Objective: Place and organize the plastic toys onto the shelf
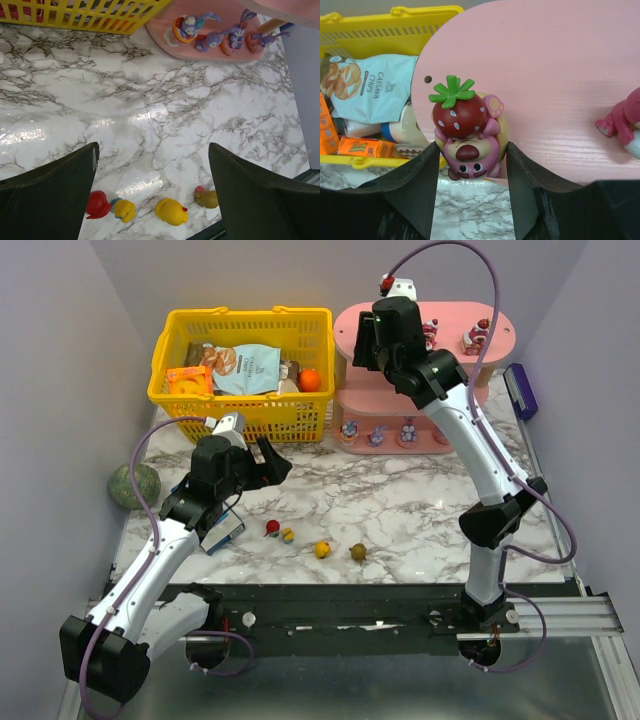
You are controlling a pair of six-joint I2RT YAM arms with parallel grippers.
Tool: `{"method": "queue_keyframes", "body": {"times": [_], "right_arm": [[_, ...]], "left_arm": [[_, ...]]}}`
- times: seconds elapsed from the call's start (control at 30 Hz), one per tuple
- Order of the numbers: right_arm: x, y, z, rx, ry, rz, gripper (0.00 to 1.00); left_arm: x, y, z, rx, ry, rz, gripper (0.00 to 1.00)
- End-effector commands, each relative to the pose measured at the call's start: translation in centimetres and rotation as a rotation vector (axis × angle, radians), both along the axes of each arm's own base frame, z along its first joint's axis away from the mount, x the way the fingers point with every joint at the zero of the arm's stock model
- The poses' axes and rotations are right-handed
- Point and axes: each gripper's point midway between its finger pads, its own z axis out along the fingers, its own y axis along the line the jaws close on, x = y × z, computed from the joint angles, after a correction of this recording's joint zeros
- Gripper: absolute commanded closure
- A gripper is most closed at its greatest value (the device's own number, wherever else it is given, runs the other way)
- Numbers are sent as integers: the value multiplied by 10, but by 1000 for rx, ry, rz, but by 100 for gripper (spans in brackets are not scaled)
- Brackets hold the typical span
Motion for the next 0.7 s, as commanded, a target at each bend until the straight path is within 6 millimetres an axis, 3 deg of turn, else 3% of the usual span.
{"method": "queue_keyframes", "body": {"times": [0.0, 0.23, 0.67], "right_arm": [[6, -5, -1, -9, -5, -49, 93], [13, -7, -10, -4, 9, -78, 92], [26, -11, -30, 3, 46, -113, 76]], "left_arm": [[-1, 1, 1, -2, -9, 1, 1], [-2, 2, 3, -5, -14, 1, 1], [-2, 3, 3, 0, -14, 6, 1]]}}
